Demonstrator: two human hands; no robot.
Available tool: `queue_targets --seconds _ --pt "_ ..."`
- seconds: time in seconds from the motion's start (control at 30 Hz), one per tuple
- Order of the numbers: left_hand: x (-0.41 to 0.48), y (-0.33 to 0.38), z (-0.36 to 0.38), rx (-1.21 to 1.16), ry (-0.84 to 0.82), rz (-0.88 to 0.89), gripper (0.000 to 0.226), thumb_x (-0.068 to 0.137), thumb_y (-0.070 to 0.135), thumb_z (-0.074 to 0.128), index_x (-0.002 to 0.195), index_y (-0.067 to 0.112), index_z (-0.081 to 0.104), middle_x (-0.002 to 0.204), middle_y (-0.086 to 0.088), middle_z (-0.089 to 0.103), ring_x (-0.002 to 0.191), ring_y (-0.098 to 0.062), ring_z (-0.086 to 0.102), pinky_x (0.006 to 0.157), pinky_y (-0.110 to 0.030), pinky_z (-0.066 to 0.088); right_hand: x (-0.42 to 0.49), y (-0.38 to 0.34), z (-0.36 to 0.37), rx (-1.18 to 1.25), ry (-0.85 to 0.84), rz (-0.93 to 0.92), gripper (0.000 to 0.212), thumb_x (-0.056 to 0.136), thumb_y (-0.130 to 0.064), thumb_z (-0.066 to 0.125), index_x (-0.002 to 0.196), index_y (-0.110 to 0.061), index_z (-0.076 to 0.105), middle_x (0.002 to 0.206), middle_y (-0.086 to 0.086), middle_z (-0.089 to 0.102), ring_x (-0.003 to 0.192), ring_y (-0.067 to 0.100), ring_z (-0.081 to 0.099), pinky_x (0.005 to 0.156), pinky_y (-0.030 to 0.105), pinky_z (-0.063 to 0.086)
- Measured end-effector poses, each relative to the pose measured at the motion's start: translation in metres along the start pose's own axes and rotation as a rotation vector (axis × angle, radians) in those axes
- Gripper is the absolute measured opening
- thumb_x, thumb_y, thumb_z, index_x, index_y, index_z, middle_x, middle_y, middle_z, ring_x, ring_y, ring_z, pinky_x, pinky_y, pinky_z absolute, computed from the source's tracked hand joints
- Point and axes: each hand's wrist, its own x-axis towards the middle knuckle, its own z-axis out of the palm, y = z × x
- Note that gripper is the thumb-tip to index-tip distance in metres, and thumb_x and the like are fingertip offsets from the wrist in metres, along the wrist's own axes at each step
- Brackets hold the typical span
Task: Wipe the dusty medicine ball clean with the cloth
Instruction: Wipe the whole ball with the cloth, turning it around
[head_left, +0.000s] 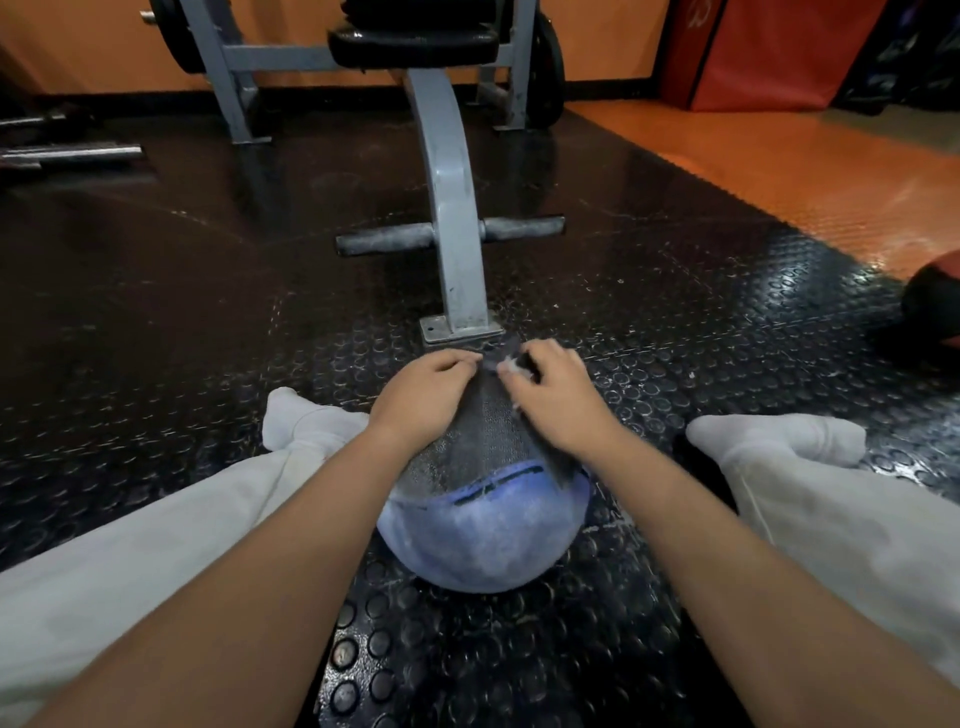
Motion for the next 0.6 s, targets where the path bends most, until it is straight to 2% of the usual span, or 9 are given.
queue_targets --seconds 0.07,0.13,0.2,0.27,0.33,0.43,0.5,0.6 --pt "0.0 -0.001 0.003 -0.008 -0.011 0.023 0.021 0.094 0.037 0.051 0.09 0.047 0.07 0.112 0.019 0.067 0.108 -0.007 0.059 0.101 -0.035 0.044 0.013 0.006 -0.003 0.19 -0.09 0.233 0.047 0.097 -0.049 0.04 0.125 -0.015 0.056 0.13 0.007 0.055 0.121 0.027 0.047 0.104 0.042 0.036" --pt "0.003 -0.002 0.001 -0.016 -0.019 0.023 0.023 0.094 0.036 0.051 0.086 0.047 0.07 0.111 0.018 0.068 0.106 -0.008 0.06 0.099 -0.034 0.045 0.013 0.003 0.003 0.209 -0.081 0.316 0.056 0.097 -0.058 0.03 0.123 -0.017 0.057 0.128 0.004 0.056 0.119 0.026 0.05 0.102 0.043 0.037" --pt "0.008 -0.002 -0.004 -0.057 -0.007 -0.002 0.026 0.097 0.027 0.052 0.086 0.042 0.07 0.112 0.011 0.069 0.107 -0.011 0.061 0.098 -0.03 0.046 -0.006 -0.007 0.013 0.034 0.056 0.173 0.051 0.098 -0.054 0.023 0.108 -0.016 0.056 0.116 0.001 0.056 0.114 0.024 0.048 0.095 0.04 0.036" --pt "0.014 -0.001 -0.01 -0.092 -0.013 -0.009 0.026 0.097 0.017 0.052 0.09 0.033 0.072 0.115 0.004 0.07 0.112 -0.012 0.06 0.097 -0.023 0.043 -0.035 -0.021 0.021 -0.08 0.161 -0.116 0.046 0.093 -0.052 0.026 0.103 -0.018 0.056 0.112 -0.006 0.052 0.111 0.015 0.039 0.089 0.033 0.026" --pt "0.017 -0.001 -0.015 -0.104 -0.07 -0.011 0.027 0.097 0.012 0.051 0.09 0.028 0.072 0.113 0.003 0.07 0.112 -0.011 0.06 0.095 -0.019 0.042 -0.055 -0.028 0.023 -0.046 0.131 -0.371 0.04 0.087 -0.049 0.039 0.097 -0.018 0.062 0.111 -0.01 0.057 0.108 0.01 0.035 0.083 0.027 0.019" --pt "0.015 0.002 -0.014 -0.093 -0.173 0.033 0.024 0.097 0.011 0.052 0.096 0.026 0.071 0.11 0.006 0.069 0.107 -0.007 0.06 0.09 -0.011 0.041 -0.045 -0.015 0.008 0.03 -0.021 -0.525 0.021 0.085 -0.036 0.054 0.092 -0.02 0.067 0.101 -0.015 0.057 0.103 0.012 0.041 0.088 0.029 0.027" --pt "0.014 0.004 -0.01 -0.048 -0.18 0.073 0.022 0.097 0.016 0.054 0.091 0.03 0.07 0.104 0.011 0.068 0.103 -0.006 0.06 0.086 -0.01 0.041 -0.024 -0.004 -0.005 0.111 -0.034 -0.44 0.01 0.087 -0.025 0.059 0.091 -0.024 0.068 0.096 -0.016 0.054 0.099 0.013 0.047 0.089 0.026 0.033" --pt "0.013 0.007 -0.005 -0.046 -0.19 0.056 0.021 0.096 0.023 0.058 0.085 0.036 0.071 0.096 0.016 0.069 0.09 -0.001 0.061 0.076 -0.01 0.045 -0.002 0.004 -0.013 0.264 -0.003 -0.105 0.011 0.092 -0.013 0.059 0.091 -0.021 0.067 0.09 -0.009 0.053 0.088 0.009 0.051 0.081 0.024 0.035"
